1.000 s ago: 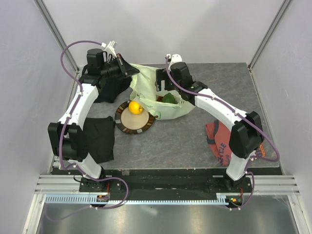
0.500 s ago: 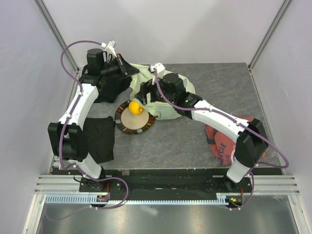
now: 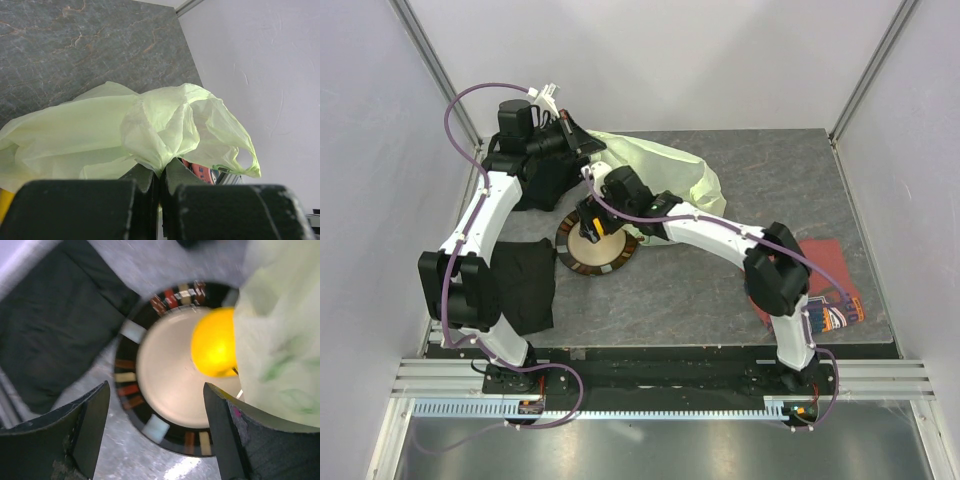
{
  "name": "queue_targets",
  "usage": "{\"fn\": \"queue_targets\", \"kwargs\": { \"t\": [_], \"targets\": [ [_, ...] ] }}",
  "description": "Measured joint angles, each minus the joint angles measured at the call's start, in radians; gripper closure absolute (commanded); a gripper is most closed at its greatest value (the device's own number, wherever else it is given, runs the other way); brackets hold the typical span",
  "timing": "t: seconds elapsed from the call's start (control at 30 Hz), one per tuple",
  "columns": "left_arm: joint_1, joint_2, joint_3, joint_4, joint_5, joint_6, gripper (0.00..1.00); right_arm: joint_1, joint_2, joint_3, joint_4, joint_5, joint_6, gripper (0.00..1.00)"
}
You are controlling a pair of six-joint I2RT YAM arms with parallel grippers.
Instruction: Place the fruits into the plastic bag
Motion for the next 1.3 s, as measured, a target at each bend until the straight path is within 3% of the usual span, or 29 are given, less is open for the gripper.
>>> {"fn": "queue_targets", "kwargs": {
  "t": [0.4,0.6,0.77,1.03,1.13,1.2,1.27,1.3],
  "targets": [
    [0.000,-0.001,0.000,0.000,0.000,0.000,0.99,-0.016,0.156,0.123,-0.190,0.144,0.031,0.28],
    [0.000,-0.004,0.000,0.000,0.000,0.000,0.98,-0.078,0.172,0.128,-0.192,0.155,0.061,0.32],
    [0.000,-0.004,0.000,0.000,0.000,0.000,0.98,-0.108,0.201,0.141,-0.179,0.140,0.078,0.45],
    [0.000,-0.004,0.000,0.000,0.000,0.000,0.98,-0.107,0.215,0.134,-0.145,0.084,0.103,0.53],
    [0.000,-0.004,0.000,0.000,0.000,0.000,0.99,-0.107,0.215,0.119,-0.135,0.073,0.109,0.50],
    [0.000,-0.004,0.000,0.000,0.000,0.000,0.98,-0.107,0.215,0.118,-0.133,0.072,0.116,0.42],
    [0.000,-0.004,0.000,0.000,0.000,0.000,0.98,-0.107,0.215,0.119,-0.126,0.070,0.123,0.26],
    [0.000,-0.004,0.000,0.000,0.000,0.000,0.98,-0.107,0.215,0.119,-0.119,0.067,0.123,0.24]
  ]
}}
